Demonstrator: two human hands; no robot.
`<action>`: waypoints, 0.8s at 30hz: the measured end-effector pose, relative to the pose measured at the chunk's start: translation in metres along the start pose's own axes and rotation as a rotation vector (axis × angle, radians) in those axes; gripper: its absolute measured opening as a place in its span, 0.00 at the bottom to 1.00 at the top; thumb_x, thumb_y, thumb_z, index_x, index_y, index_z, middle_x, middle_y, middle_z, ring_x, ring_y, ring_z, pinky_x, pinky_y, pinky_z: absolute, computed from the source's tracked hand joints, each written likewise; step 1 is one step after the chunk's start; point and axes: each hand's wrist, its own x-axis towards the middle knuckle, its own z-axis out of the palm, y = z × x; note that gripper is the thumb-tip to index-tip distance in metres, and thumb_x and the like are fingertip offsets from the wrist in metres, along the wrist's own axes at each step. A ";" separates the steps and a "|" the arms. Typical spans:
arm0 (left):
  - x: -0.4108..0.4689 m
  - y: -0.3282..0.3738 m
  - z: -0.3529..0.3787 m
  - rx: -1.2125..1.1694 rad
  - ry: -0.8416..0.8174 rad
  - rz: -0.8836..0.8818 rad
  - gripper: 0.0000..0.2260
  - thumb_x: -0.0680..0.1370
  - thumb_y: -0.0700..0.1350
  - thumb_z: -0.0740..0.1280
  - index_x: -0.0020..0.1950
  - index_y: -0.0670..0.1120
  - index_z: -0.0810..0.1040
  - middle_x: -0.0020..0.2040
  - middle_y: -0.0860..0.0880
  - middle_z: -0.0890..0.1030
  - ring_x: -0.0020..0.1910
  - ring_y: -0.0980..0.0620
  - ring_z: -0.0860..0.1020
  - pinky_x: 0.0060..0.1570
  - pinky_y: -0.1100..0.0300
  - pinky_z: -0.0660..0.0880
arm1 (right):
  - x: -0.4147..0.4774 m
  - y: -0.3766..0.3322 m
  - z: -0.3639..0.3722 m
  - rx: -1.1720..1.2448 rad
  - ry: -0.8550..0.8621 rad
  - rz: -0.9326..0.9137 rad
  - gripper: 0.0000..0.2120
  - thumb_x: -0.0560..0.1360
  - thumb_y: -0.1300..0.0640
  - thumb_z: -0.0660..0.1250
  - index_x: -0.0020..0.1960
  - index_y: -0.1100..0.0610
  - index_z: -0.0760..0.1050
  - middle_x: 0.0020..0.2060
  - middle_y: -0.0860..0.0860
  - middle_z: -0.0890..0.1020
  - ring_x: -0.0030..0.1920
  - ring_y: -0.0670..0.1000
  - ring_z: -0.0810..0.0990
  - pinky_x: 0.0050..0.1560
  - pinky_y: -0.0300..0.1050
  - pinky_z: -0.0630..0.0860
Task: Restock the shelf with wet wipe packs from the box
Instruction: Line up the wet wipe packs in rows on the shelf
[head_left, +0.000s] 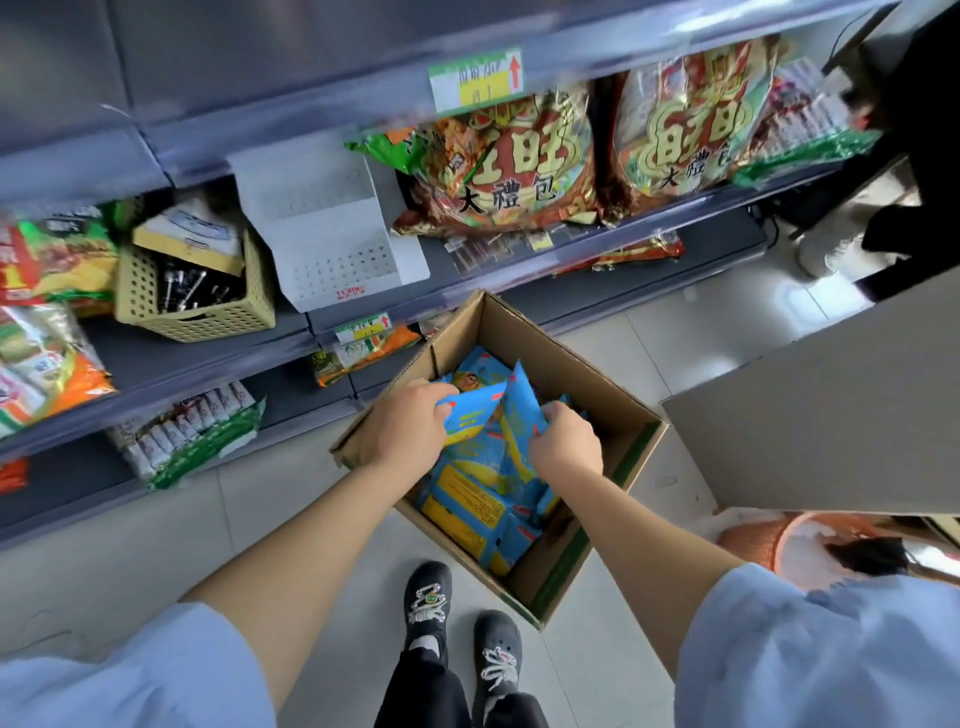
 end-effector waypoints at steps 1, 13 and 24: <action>-0.005 0.002 -0.009 0.002 0.012 0.001 0.12 0.80 0.44 0.61 0.61 0.51 0.79 0.56 0.50 0.79 0.53 0.45 0.77 0.47 0.51 0.76 | -0.005 -0.003 -0.005 -0.028 0.027 -0.063 0.15 0.78 0.58 0.62 0.64 0.51 0.69 0.54 0.54 0.80 0.54 0.58 0.78 0.45 0.47 0.74; -0.088 0.001 -0.155 -0.025 0.301 -0.067 0.05 0.77 0.45 0.66 0.51 0.54 0.78 0.47 0.48 0.82 0.43 0.46 0.78 0.37 0.54 0.72 | -0.092 -0.086 -0.085 -0.095 0.151 -0.618 0.13 0.76 0.57 0.66 0.60 0.49 0.79 0.57 0.50 0.80 0.55 0.54 0.78 0.52 0.45 0.73; -0.180 -0.058 -0.307 -0.121 0.511 -0.084 0.04 0.75 0.41 0.69 0.47 0.49 0.81 0.48 0.53 0.78 0.45 0.51 0.75 0.43 0.56 0.72 | -0.192 -0.214 -0.100 -0.071 0.205 -0.966 0.10 0.75 0.58 0.68 0.55 0.50 0.83 0.54 0.51 0.81 0.52 0.54 0.79 0.51 0.46 0.76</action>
